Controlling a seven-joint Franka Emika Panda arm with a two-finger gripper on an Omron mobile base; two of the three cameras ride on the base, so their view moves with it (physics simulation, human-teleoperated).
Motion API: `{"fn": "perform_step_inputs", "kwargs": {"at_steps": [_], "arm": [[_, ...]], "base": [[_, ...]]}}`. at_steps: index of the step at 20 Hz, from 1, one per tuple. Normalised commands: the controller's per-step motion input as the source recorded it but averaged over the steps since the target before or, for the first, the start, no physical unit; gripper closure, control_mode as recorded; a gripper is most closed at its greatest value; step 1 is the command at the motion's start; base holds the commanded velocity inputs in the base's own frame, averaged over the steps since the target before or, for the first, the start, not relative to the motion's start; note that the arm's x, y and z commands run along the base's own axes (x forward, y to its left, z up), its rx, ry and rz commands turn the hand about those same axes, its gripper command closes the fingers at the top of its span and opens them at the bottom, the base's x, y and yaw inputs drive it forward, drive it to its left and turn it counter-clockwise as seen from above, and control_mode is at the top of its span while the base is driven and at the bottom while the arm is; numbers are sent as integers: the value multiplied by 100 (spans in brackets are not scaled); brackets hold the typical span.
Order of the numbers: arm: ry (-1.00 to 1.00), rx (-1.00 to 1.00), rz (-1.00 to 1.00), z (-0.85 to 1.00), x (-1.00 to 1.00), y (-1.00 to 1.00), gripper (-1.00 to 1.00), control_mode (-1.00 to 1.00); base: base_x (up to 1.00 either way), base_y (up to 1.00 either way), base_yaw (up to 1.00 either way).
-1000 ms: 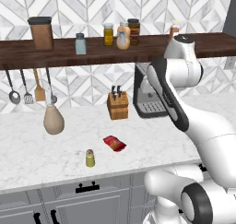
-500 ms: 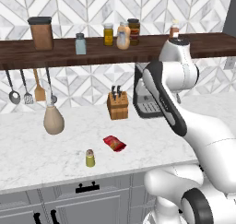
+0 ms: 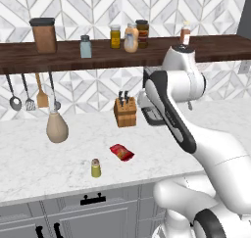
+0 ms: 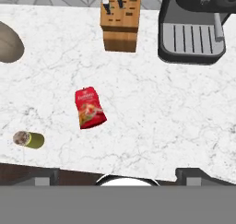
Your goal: Put the shaker and condiment bottle from the counter next to their counterparts in the cabinet.
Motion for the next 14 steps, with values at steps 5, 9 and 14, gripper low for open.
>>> {"fn": "perform_step_inputs", "kwargs": {"at_steps": [5, 9, 14], "arm": [[0, -1, 8, -12, 0, 37, -100, -100], [0, -5, 8, -12, 0, 42, -100, -100], [0, -3, 7, -13, 1, 36, -100, -100]], "base": [[0, 0, 0], [0, 0, 0], [0, 0, 0]]}}
